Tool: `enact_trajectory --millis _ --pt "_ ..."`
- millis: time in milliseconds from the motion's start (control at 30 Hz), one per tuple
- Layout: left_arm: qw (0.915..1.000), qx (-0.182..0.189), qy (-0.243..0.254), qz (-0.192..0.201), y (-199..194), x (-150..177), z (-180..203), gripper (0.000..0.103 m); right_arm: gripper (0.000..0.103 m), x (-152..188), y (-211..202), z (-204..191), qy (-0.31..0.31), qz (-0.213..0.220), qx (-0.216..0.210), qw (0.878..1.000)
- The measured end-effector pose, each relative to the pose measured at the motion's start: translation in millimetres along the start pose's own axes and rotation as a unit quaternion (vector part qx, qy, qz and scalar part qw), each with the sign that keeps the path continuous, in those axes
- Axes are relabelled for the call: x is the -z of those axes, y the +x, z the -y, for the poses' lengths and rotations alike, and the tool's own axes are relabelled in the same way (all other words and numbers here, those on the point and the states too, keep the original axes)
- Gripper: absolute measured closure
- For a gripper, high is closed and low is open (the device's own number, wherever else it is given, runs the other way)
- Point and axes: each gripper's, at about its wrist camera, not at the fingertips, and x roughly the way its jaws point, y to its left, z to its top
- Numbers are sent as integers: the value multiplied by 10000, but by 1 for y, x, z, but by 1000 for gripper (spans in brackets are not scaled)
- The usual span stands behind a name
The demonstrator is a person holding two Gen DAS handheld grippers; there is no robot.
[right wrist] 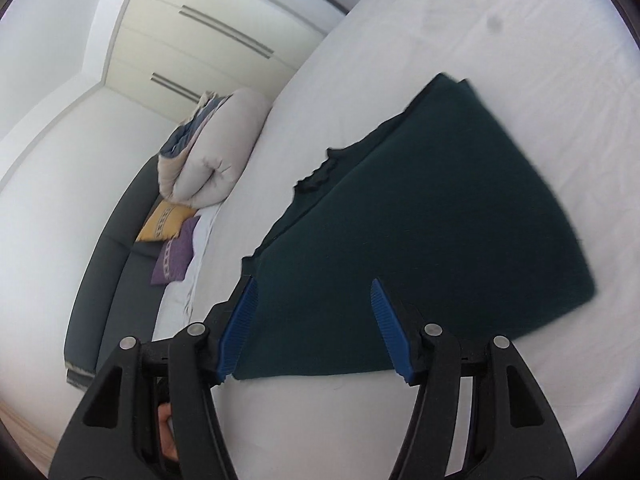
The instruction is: Fold small clothes
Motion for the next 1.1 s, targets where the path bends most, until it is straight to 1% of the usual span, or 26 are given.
enact_trajectory --millis 33,67,267,367,433,467,500,533,567,600,633,667,700,833,967,1000,1033,1067,1100 --pt "9999 62 -83 -90 5 -3 -3 24 44 -1 10 -8 -63 -112 -82 9999" --pt "9997 88 -165 -165 9 -5 -8 24 44 1 -2 -10 -118 -202 -148 9996" --pt "9981 323 -326 -402 23 -19 -11 24 44 -11 54 -44 -299 -696 -383 9964" --pt "9970 345 -232 -650 37 -24 -3 24 44 -17 77 -48 -209 -900 -500 9945" --pt "9961 381 -173 -771 45 -25 2 25 44 -19 99 -47 -56 -1037 -520 9932" --pt "9955 414 -161 -835 47 -25 3 29 44 -18 108 -43 2 -1103 -538 9924" --pt "9947 453 -194 -906 50 -25 3 38 44 -17 119 -43 38 -1168 -552 9916" --pt "9934 521 -257 -986 53 -24 3 43 44 -18 135 -43 48 -1236 -568 9907" --pt "9919 616 -313 -1064 56 -23 2 55 44 -18 147 -44 55 -1305 -595 9896" --pt "9907 681 -357 -1124 58 -22 2 68 44 -16 147 -39 67 -1376 -619 9885" --pt "9902 692 -371 -1155 59 -21 1 74 44 -14 151 -35 76 -1440 -609 9877" --pt "9904 670 -376 -1148 60 -20 0 86 44 -14 159 -36 70 -1503 -589 9869" --pt "9904 698 -397 -1128 60 -19 -1 88 44 -13 170 -37 61 -1563 -591 9859" --pt "9907 814 -480 -975 53 -18 -1 89 44 -9 196 -45 -3 -1871 -801 9791" --pt "9923 769 -465 -857 47 -17 3 90 44 -2 227 -48 38 -2357 -966 9670" --pt "9925 770 -464 -831 46 -18 5 90 44 1 239 -46 62 -2509 -891 9639" --pt "9927 776 -450 -803 45 -18 8 90 45 5 249 -42 71 -2634 -728 9619" --pt "9930 789 -426 -770 43 -18 12 90 45 8 257 -37 94 -2691 -646 9609" --pt "9934 782 -389 -737 41 -19 17 90 45 8 260 -33 178 -2660 -742 9609"
